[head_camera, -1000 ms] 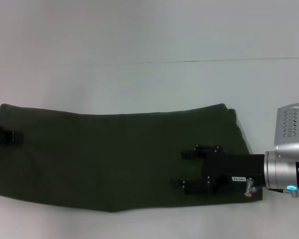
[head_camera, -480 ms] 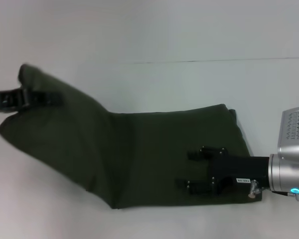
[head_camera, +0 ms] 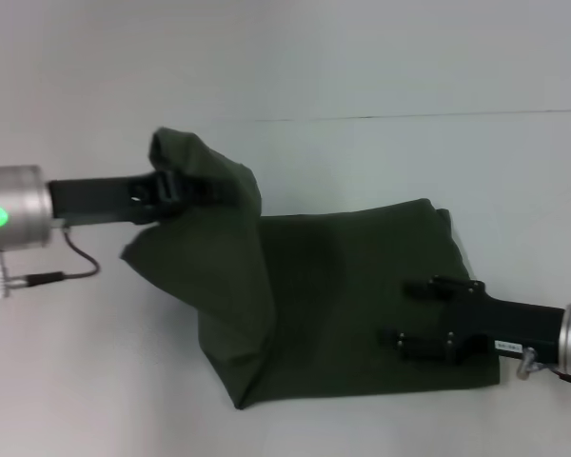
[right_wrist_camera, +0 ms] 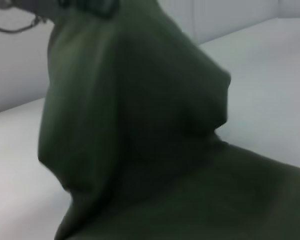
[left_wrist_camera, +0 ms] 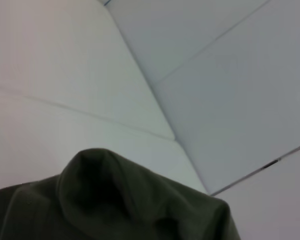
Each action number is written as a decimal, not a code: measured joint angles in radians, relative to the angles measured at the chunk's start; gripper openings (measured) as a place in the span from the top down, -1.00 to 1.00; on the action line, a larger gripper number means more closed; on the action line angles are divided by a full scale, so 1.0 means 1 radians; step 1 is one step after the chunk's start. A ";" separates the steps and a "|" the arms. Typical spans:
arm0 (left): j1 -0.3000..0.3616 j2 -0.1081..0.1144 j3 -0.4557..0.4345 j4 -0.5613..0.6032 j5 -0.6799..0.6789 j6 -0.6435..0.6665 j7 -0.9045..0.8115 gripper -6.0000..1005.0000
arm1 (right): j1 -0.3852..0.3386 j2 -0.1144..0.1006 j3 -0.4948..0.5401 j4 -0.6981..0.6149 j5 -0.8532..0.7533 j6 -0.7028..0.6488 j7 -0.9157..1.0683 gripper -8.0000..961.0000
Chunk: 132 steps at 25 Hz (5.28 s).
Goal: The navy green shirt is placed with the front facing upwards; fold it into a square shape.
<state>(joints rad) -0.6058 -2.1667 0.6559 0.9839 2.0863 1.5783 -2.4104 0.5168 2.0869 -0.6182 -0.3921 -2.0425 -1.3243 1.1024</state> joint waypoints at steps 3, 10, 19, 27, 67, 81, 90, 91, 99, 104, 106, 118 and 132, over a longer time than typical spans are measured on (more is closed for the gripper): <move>-0.003 -0.001 0.085 -0.034 -0.017 -0.072 -0.003 0.75 | -0.028 0.000 0.012 -0.016 0.006 -0.009 0.003 -0.90; -0.019 -0.002 0.153 -0.060 -0.025 -0.142 -0.009 0.74 | -0.057 0.001 0.037 -0.020 0.014 -0.015 -0.005 -0.90; -0.044 -0.005 0.211 -0.126 -0.038 -0.209 -0.005 0.72 | -0.063 0.001 0.054 -0.021 0.015 -0.018 -0.009 -0.90; -0.049 -0.003 0.298 -0.133 -0.139 -0.253 0.004 0.70 | -0.068 0.000 0.063 -0.022 0.014 -0.012 -0.013 -0.90; -0.132 -0.008 0.572 -0.407 -0.503 -0.488 0.172 0.13 | -0.088 -0.002 0.073 -0.036 0.014 -0.016 -0.012 -0.90; -0.101 0.000 0.515 -0.341 -0.546 -0.441 0.242 -0.75 | -0.191 -0.016 0.224 -0.266 0.013 -0.275 0.027 -0.90; -0.058 0.006 0.387 -0.323 -0.539 -0.337 0.361 -0.77 | -0.022 0.007 0.039 -0.147 0.001 -0.186 0.033 -0.90; -0.058 0.006 0.387 -0.323 -0.539 -0.337 0.361 -0.77 | -0.009 0.007 0.014 -0.127 0.001 -0.166 0.034 -0.90; -0.025 0.004 0.344 -0.328 -0.539 -0.322 0.393 -0.76 | 0.003 0.006 -0.028 -0.030 -0.001 -0.046 0.041 -0.90; -0.025 0.002 0.343 -0.329 -0.539 -0.322 0.397 -0.76 | -0.032 0.004 -0.020 -0.021 -0.004 0.018 0.063 -0.90; -0.026 0.002 0.343 -0.329 -0.538 -0.322 0.397 -0.76 | -0.045 0.003 -0.012 -0.023 -0.001 0.032 0.071 -0.90; -0.025 0.002 0.343 -0.329 -0.542 -0.328 0.423 -0.76 | 0.021 0.003 0.090 -0.031 0.088 -0.002 0.070 -0.89; 0.014 0.006 0.316 -0.329 -0.534 -0.321 0.424 -0.76 | 0.058 0.005 0.088 0.013 0.101 0.296 0.152 -0.83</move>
<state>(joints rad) -0.5915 -2.1609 0.9720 0.6550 1.5528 1.2574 -1.9860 0.5747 2.0916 -0.5306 -0.3793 -1.9419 -1.0284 1.2545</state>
